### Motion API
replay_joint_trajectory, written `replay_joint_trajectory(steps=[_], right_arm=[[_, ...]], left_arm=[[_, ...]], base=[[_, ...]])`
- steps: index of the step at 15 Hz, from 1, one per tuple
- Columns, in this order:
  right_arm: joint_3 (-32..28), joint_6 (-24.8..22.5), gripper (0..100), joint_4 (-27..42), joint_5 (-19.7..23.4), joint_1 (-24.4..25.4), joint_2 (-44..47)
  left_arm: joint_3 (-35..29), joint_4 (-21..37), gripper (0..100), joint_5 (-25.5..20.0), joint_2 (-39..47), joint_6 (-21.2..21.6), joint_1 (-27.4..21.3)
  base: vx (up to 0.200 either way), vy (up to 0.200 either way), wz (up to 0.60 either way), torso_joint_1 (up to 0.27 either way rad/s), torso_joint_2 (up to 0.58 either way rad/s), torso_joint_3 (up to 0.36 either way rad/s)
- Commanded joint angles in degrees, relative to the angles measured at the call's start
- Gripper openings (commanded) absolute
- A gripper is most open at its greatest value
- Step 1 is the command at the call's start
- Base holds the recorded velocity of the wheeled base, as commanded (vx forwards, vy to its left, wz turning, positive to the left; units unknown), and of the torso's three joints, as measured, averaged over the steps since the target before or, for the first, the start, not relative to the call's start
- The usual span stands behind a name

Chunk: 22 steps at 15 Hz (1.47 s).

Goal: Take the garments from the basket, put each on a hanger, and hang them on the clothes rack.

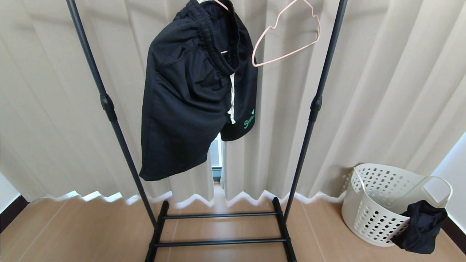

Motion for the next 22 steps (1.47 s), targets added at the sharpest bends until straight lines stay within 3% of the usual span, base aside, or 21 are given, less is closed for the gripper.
replay_joint_trajectory(steps=[1, 8, 10, 20, 22], right_arm=[[0.0, -0.01, 100, -0.02, 0.04, 0.01, 0.08], [0.0, -0.01, 100, -0.02, 0.04, 0.01, 0.08], [0.0, -0.01, 100, -0.11, 0.04, 0.01, 0.08], [0.0, -0.01, 100, -0.11, 0.04, 0.01, 0.08], [0.0, -0.01, 100, -0.11, 0.04, 0.01, 0.08]], left_arm=[[0.0, -0.02, 100, -0.02, -0.02, -0.05, 0.0], [0.0, -0.02, 100, -0.11, -0.02, -0.05, 0.0], [0.0, -0.02, 100, -0.11, -0.02, -0.05, 0.0], [0.0, -0.02, 100, -0.19, -0.02, 0.12, 0.0], [0.0, -0.02, 100, -0.19, -0.02, 0.12, 0.0]], base=[[0.0, 0.0, 0.0, 0.0, 0.0, 0.0], [0.0, 0.0, -0.51, -0.003, 0.01, 0.004], [0.0, 0.0, 0.0, 0.0, 0.0, 0.0], [0.0, -0.2, 0.0, 0.001, 0.0, 0.003], [0.0, -0.2, -0.6, 0.005, 0.0, 0.002]])
